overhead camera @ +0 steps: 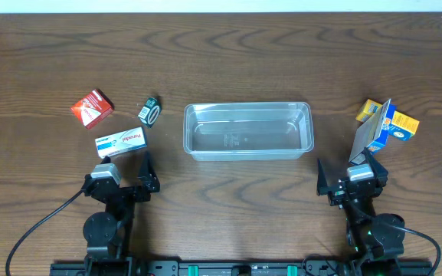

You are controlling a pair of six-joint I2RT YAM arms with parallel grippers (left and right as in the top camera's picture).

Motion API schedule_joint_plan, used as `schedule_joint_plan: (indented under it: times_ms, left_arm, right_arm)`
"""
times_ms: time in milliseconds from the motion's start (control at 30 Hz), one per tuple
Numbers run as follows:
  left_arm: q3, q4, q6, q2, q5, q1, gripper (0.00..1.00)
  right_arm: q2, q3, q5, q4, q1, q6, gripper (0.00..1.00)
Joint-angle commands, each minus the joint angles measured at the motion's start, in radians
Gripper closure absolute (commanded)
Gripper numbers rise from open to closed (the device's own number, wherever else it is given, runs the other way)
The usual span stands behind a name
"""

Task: Pack container
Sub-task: 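Move the right gripper toward the blue and yellow boxes on the right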

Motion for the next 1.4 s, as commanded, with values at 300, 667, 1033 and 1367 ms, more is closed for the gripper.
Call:
schedule_joint_plan:
  times_ms: [300,667,1033,1367]
  left_arm:
    - [-0.016,-0.035,0.013,0.000,0.011,-0.004,0.02]
    - [-0.016,-0.035,0.013,0.000,0.011,-0.004,0.02]
    - [-0.016,-0.035,0.013,0.000,0.011,-0.004,0.02]
    - [-0.016,-0.035,0.013,0.000,0.011,-0.004,0.02]
  right_arm:
    - [-0.005,-0.002,0.014,-0.005,-0.010,-0.003,0.01]
    - [-0.005,-0.002,-0.023,0.005,-0.010,-0.003,0.01]
    - [-0.003,0.048,-0.244,-0.040,-0.010,0.179,0.01]
    - [0.216,0.438,-0.200,-0.430,-0.010,0.192,0.01]
